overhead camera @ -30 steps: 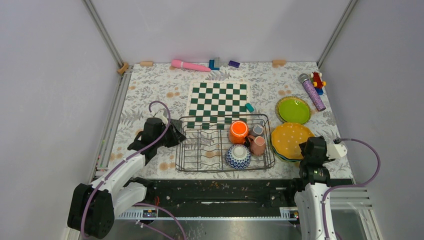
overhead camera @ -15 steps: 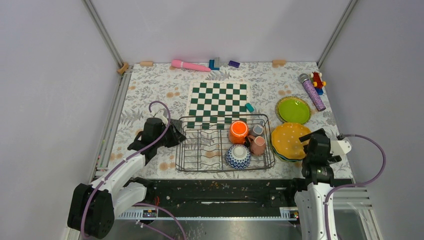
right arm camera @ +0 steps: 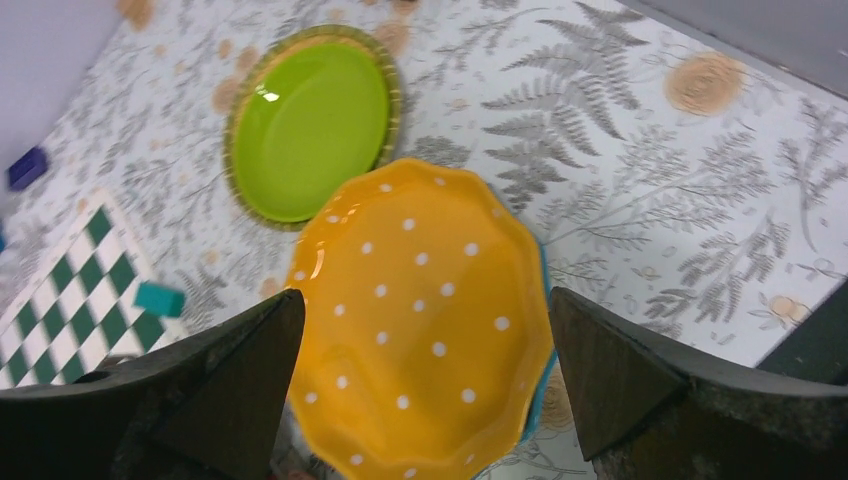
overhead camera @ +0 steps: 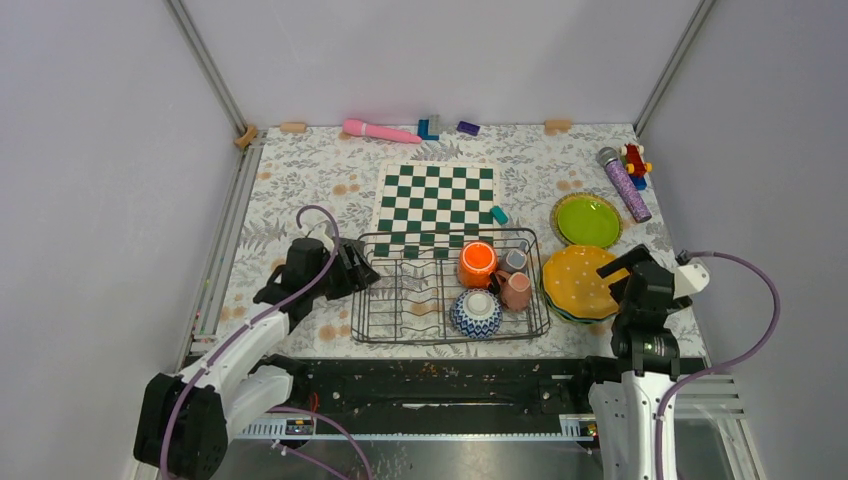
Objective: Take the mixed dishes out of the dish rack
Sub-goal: Pick up the cup from the dish rack.
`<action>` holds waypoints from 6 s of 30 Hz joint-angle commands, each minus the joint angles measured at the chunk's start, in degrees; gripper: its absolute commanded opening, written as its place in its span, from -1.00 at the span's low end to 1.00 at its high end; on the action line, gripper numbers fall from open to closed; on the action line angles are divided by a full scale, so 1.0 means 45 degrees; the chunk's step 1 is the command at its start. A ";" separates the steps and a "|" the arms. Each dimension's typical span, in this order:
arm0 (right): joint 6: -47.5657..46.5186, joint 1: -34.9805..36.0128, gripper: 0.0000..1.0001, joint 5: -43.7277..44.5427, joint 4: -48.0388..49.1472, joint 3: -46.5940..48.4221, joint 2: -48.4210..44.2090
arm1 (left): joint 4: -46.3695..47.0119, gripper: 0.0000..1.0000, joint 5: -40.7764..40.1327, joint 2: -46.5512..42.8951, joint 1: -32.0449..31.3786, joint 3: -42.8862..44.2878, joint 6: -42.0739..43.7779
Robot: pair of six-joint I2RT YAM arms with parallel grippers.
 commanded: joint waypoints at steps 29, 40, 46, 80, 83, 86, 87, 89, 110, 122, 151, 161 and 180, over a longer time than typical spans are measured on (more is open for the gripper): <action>-0.6321 1.0303 0.99 -0.3235 0.3837 0.5341 0.8642 | -0.2009 0.98 -0.5890 -0.3118 0.0017 0.4248 -0.0143; -0.6453 1.1320 0.99 -0.2761 0.2963 0.6806 1.1598 | -0.1371 0.98 -0.5064 -0.3132 0.0014 0.3087 0.0150; -0.6251 1.1637 0.99 -0.2523 0.2349 0.7083 1.2307 | -0.1330 0.98 -0.4834 -0.3060 0.0022 0.2589 0.0041; -0.4622 1.1747 0.99 -0.1712 0.0505 0.8169 1.5386 | -0.1170 0.98 -0.4175 -0.2585 0.0012 0.1999 -0.0188; -0.4521 1.1755 0.99 -0.1541 0.0289 0.8155 1.5391 | -0.1178 0.98 -0.4215 -0.2624 0.0022 0.1970 -0.0189; -0.4578 1.1743 0.99 -0.1530 0.0297 0.8128 1.5453 | -0.1177 0.98 -0.4206 -0.2595 0.0012 0.1978 -0.0197; -0.4561 1.1748 0.99 -0.1525 0.0297 0.8155 1.5504 | -0.1180 0.98 -0.4197 -0.2562 0.0017 0.1986 -0.0186; -0.4546 1.1755 0.99 -0.1606 0.0297 0.8203 1.5610 | -0.1197 0.98 -0.4177 -0.2566 0.0012 0.1998 -0.0172; -0.4311 1.1750 0.06 -0.1943 0.1102 0.8028 1.4868 | -0.1294 0.98 -0.4142 -0.2777 0.0012 0.2047 -0.0272; -0.3883 1.1746 -0.66 -0.1889 0.3623 0.6499 1.2137 | -0.1166 0.98 -0.3766 -0.2874 0.0012 0.2125 -0.0312; 0.2799 1.1746 -0.91 -0.3541 1.5603 0.1239 0.5614 | 0.8760 0.91 0.5725 -0.0817 -0.1314 0.1164 -0.3497; 0.5327 1.1745 -0.97 -0.4100 1.7177 0.1065 0.6712 | 1.2133 0.77 0.5837 0.1102 -0.2743 0.1316 -0.4674; 0.7091 1.1753 -0.99 -0.4232 1.8871 0.0613 0.7753 | 1.4784 -0.19 0.6273 0.3228 -0.3541 0.1875 -0.6014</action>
